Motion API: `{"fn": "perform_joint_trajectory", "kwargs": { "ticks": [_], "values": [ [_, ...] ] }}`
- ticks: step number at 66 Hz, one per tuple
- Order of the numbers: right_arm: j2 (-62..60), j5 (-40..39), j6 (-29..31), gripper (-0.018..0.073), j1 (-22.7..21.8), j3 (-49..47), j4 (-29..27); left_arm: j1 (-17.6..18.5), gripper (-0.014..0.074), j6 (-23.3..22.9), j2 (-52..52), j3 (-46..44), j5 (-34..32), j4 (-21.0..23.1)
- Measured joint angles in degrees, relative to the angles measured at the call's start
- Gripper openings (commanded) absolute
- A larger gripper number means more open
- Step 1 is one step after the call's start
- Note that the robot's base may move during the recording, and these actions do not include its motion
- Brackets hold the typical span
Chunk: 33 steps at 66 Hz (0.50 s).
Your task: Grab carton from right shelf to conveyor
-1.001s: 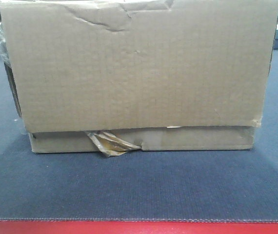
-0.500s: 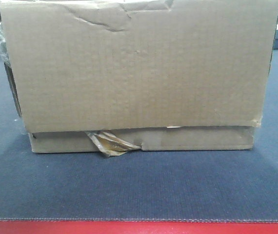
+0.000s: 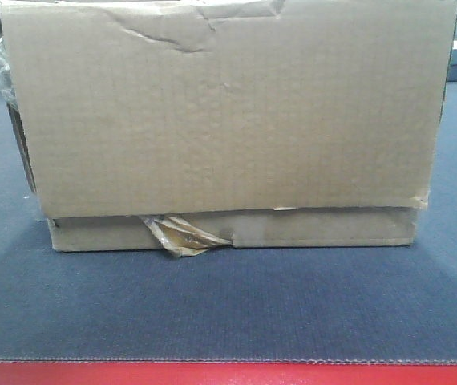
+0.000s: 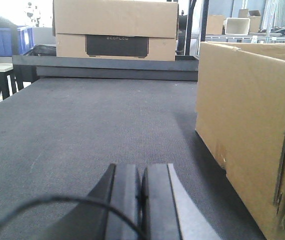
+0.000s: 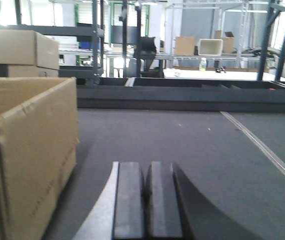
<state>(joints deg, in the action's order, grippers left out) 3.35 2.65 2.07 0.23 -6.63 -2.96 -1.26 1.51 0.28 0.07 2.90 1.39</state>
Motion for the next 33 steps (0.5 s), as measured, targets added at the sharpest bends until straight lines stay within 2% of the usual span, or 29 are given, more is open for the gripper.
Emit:
{"fn": "perform_joint_trajectory", "kwargs": {
  "ticks": [12,33],
  "values": [
    [-2.8,-2.7,0.4,-0.0067,-0.8,6.3,-0.8,0.0,-0.0006,0.0,0.0,0.0,0.0,0.0],
    [-3.1,-0.5,0.5,-0.0067,-0.8,6.6,-1.1,0.0,-0.0006,0.0,0.0,0.1,0.0,0.0]
  ]
}}
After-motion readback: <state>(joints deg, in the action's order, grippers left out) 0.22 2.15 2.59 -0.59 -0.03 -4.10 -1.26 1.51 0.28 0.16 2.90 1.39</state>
